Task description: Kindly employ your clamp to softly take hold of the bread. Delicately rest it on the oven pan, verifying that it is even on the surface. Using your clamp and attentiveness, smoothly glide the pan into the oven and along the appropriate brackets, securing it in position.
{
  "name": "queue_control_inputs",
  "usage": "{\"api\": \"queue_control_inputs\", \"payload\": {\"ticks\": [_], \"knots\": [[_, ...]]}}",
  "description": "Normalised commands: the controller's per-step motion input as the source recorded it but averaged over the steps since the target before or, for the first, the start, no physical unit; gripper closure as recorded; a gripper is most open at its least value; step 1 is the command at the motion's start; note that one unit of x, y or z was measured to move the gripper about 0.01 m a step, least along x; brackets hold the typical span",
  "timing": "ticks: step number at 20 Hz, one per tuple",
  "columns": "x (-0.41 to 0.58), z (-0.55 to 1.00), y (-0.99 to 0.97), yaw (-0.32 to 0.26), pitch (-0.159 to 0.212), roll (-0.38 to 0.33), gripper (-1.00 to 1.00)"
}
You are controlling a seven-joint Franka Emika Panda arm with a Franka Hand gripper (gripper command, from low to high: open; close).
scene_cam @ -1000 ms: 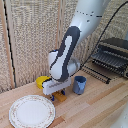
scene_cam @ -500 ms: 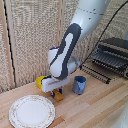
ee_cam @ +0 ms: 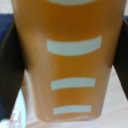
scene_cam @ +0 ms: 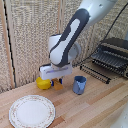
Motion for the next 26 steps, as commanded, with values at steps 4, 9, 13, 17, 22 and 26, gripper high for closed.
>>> {"api": "queue_control_inputs", "payload": {"ticks": [4, 9, 13, 17, 22, 26], "knots": [[0.269, 0.68, 0.00, -0.321, 0.032, -0.084, 1.00], [0.278, 0.69, 0.00, -0.327, 0.038, -0.095, 1.00], [0.254, 0.68, 0.00, -0.330, 0.033, -0.089, 1.00], [0.276, 0.63, -0.04, -0.311, 0.007, -0.079, 1.00], [0.393, 0.65, -0.19, -0.270, 0.027, -0.057, 1.00], [0.384, 0.56, -0.49, -0.209, 0.067, -0.005, 1.00]]}}
